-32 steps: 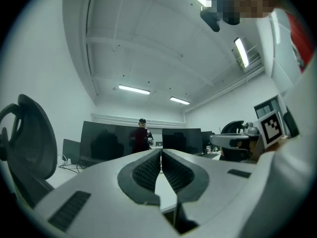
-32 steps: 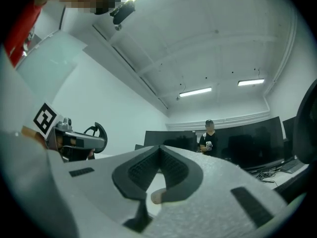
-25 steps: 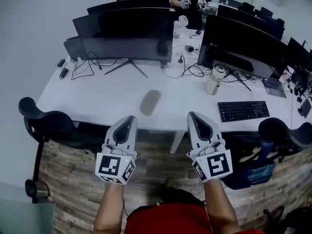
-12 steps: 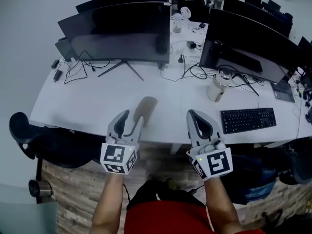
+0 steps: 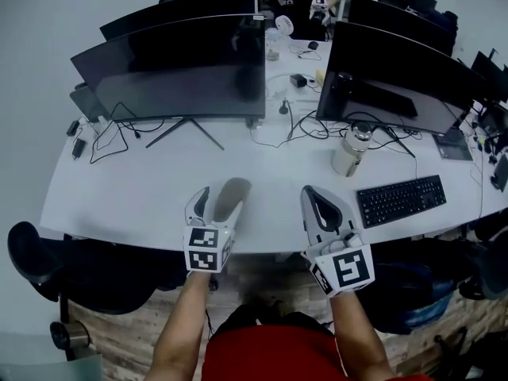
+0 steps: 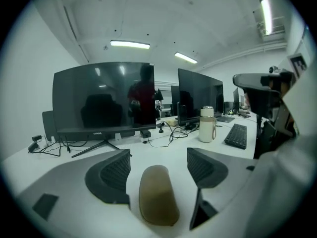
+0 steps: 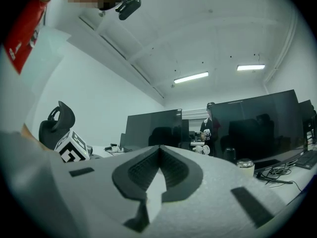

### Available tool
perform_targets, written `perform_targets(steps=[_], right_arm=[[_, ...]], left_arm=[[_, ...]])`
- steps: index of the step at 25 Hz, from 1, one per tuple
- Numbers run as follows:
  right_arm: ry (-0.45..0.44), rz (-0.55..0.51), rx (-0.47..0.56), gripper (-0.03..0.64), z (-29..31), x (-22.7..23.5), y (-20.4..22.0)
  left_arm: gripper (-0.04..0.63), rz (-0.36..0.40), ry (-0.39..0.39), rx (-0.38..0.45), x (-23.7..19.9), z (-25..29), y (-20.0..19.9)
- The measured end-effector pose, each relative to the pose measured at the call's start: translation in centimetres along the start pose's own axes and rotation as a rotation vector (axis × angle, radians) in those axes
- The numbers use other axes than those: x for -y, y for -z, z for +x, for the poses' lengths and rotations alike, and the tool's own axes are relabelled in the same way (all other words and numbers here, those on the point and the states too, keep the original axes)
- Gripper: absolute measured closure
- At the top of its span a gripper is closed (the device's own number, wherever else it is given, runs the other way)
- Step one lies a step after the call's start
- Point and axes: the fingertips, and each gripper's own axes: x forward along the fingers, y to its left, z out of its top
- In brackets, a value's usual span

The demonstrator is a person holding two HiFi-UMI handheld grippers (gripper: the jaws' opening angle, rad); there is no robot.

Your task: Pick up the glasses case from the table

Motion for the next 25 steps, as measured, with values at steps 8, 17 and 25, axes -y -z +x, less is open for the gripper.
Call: perform_targets(steps=[8, 17, 25], right_arm=[[0.07, -0.025, -0.02, 0.614, 1.8, -0.5, 0.7], [0.096, -0.027, -0.037, 0.614, 2.4, 1.7, 1.3], [0.069, -0.028, -0.047, 0.614, 2.7, 3.4, 1.7]], left_arm=[[0.242, 0.008, 0.022, -0.185, -1.8, 5.2, 4.5], [0.229, 0.006, 0.069, -0.357, -0.8, 8.7, 8.2], [0.23, 0.034, 0.052, -0.432, -0.3, 10.0, 10.1]])
